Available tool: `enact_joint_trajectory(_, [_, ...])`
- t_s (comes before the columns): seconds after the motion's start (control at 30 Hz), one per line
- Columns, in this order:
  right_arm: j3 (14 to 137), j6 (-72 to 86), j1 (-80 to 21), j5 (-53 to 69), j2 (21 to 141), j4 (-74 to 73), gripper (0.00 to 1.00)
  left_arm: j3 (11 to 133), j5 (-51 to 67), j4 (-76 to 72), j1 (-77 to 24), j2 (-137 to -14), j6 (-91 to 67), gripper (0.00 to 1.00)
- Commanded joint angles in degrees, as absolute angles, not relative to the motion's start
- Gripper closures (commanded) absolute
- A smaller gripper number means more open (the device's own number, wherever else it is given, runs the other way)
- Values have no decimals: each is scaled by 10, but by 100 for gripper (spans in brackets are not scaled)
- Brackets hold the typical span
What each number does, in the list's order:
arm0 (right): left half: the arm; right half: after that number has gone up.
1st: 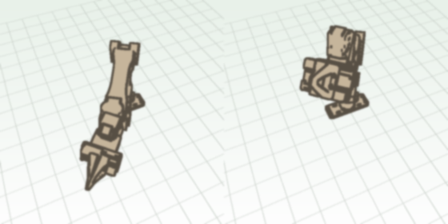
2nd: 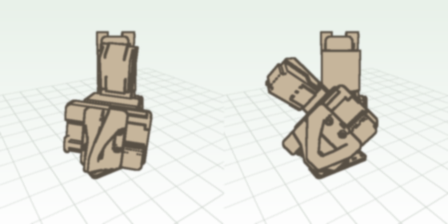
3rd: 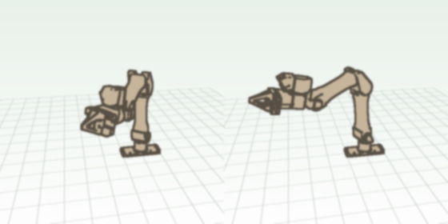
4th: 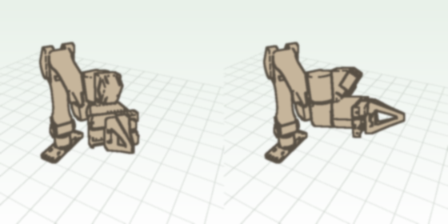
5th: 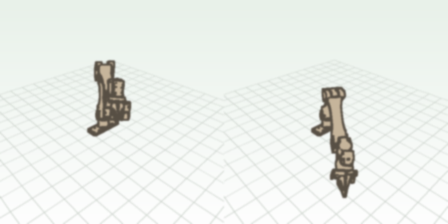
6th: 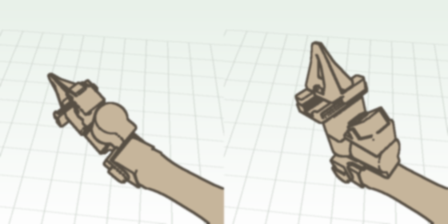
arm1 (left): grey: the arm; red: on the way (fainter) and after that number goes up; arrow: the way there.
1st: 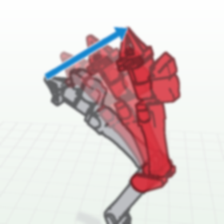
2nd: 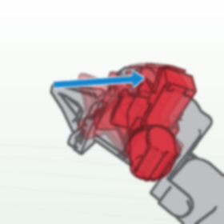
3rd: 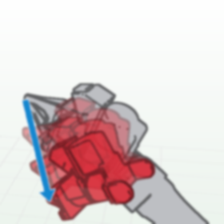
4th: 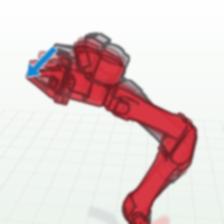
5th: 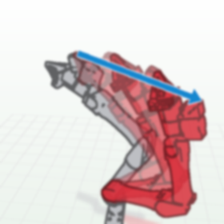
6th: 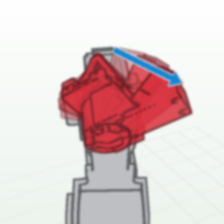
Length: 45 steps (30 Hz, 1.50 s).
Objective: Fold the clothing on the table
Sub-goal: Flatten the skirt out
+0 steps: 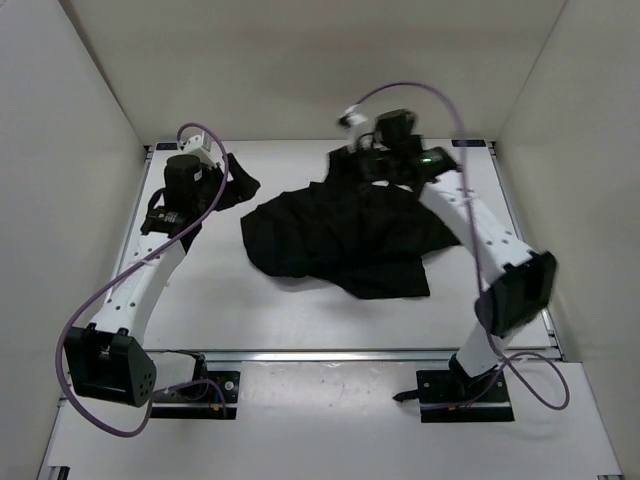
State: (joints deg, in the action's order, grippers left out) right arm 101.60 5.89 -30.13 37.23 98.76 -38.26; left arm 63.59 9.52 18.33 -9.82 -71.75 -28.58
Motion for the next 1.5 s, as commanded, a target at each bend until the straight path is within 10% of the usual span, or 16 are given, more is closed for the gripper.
enact_joint_trajectory(0.0, [937,91,-185,361,855,-313,26,657,122,174,-118,-737,-287,14])
enact_joint_trajectory(0.43, [529,98,60,238,727,-306,25,553,51,251,-184,-811,-266,1])
enact_joint_trajectory(0.93, [516,116,54,173,781,-261,18,568,1,238,-162,-921,-214,1])
enact_joint_trajectory(1.33, [530,107,108,124,833,-261,17,614,25,207,-156,-992,-222,27])
enact_joint_trajectory(1.47, [513,138,134,141,843,-200,16,628,45,207,-149,-1012,-229,61])
